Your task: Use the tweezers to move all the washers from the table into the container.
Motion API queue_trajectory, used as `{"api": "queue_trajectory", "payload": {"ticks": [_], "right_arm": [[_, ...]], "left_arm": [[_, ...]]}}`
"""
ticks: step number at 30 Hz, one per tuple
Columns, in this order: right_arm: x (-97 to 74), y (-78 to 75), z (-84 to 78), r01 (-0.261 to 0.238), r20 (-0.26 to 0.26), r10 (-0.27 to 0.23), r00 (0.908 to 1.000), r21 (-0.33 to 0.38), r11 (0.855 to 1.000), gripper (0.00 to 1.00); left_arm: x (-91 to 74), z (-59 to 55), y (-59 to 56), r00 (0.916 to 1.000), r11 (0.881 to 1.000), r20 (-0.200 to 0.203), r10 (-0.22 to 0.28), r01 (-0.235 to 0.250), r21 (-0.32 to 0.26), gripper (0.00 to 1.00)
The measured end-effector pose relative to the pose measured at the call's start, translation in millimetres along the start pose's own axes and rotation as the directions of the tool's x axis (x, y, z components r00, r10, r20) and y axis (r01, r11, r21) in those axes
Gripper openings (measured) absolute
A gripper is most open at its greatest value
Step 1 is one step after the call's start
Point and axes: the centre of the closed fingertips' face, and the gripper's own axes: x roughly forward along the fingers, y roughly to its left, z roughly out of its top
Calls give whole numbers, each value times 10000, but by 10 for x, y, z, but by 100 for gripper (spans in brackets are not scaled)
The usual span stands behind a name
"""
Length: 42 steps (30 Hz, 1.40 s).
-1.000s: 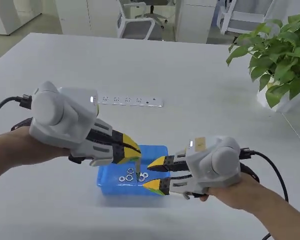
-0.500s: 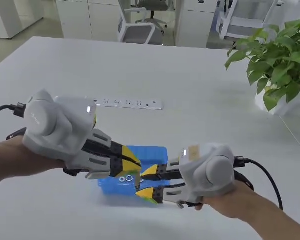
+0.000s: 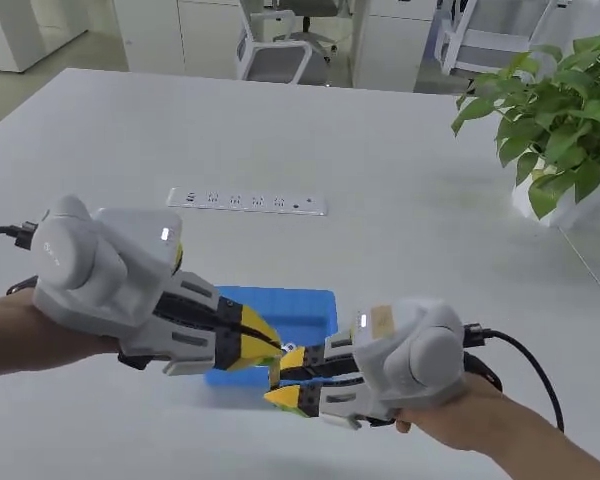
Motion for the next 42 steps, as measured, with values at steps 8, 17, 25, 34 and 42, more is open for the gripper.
{"api": "queue_trajectory", "payload": {"ticks": [8, 17, 25, 34, 42], "right_arm": [[-18, 26, -61, -93, -386, 80, 9992, -334, 9994, 7], [-27, 64, -146, -292, -1091, 202, 9938, -819, 9962, 7], [-51, 88, -209, -415, -1491, 254, 9885, -1055, 9936, 7], [-43, 100, -249, -508, -1757, 288, 9840, -1219, 9912, 7], [38, 139, -322, -623, -1981, 366, 9795, -1250, 9902, 7]], "left_arm": [[-50, -105, -31, 9990, 9997, -406, -193, 197, 106, 5], [-61, -265, -84, 9936, 9985, -1052, -402, 439, 326, 5], [-53, -435, -111, 9840, 9973, -1712, -497, 581, 445, 5], [-26, -700, -124, 9674, 9968, -2489, -470, 614, 505, 5], [30, -950, -146, 9520, 9976, -3024, -483, 608, 320, 5]]}}
